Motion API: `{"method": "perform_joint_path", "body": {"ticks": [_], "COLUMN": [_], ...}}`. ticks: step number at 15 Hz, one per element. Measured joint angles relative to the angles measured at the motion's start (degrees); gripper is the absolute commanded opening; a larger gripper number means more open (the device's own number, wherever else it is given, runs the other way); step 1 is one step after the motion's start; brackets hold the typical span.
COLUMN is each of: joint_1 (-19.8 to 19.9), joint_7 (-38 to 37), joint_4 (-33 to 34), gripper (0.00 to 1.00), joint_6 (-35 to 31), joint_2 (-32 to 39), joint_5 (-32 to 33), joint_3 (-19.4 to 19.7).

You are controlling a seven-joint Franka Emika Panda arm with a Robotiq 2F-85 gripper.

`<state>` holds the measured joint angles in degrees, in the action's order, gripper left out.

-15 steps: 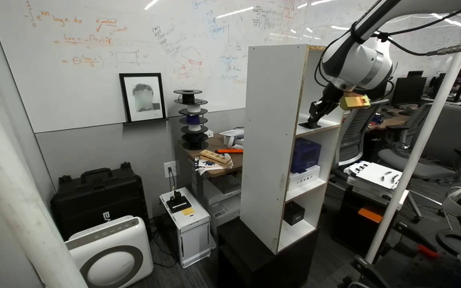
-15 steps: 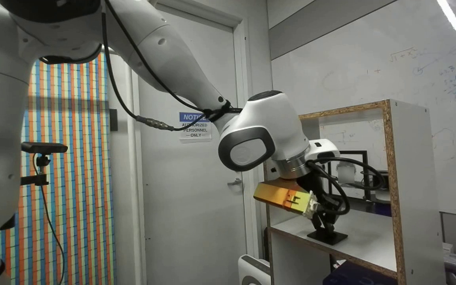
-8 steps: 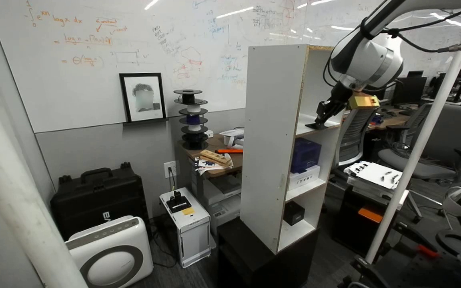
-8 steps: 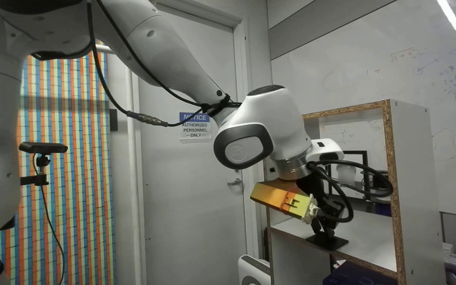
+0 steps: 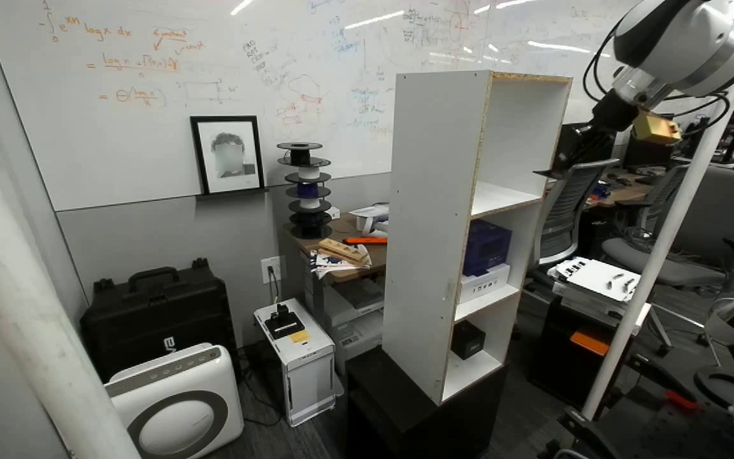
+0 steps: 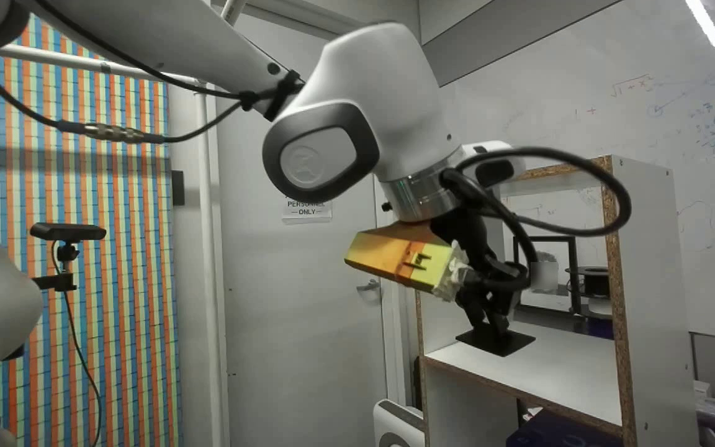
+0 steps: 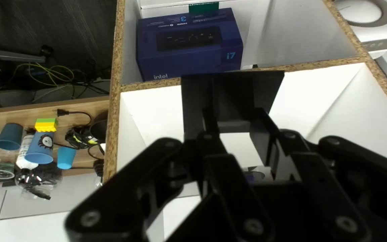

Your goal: Pick the black object and put it on top of the cabinet

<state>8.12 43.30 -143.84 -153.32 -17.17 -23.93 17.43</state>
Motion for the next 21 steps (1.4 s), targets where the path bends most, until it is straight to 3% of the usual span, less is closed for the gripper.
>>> {"method": "perform_joint_path", "body": {"ticks": [4,8,12,17,18,19,20,21], "joint_1": [2.09,1.66,-3.23,-10.44,-11.2,-11.49,-11.48,-11.3], "joint_7": [-1.64,-6.22,-11.04,-12.1,-12.1,-12.1,-12.1,-12.17], "joint_4": [1.25,7.01,14.37,24.94,27.25,29.52,31.8,33.85], "gripper": [0.17,0.17,0.16,0.17,0.22,0.55,0.55,0.62], "joint_6": [11.17,14.58,14.29,14.24,14.46,14.77,15.19,15.76], "joint_2": [-12.1,-18.33,-16.05,-5.55,-2.73,0.15,3.05,5.61], "joint_5": [5.03,4.99,3.54,-2.58,-3.97,-5.24,-6.32,-7.17], "joint_3": [3.36,5.33,6.63,9.75,10.21,10.37,10.36,10.26]}}
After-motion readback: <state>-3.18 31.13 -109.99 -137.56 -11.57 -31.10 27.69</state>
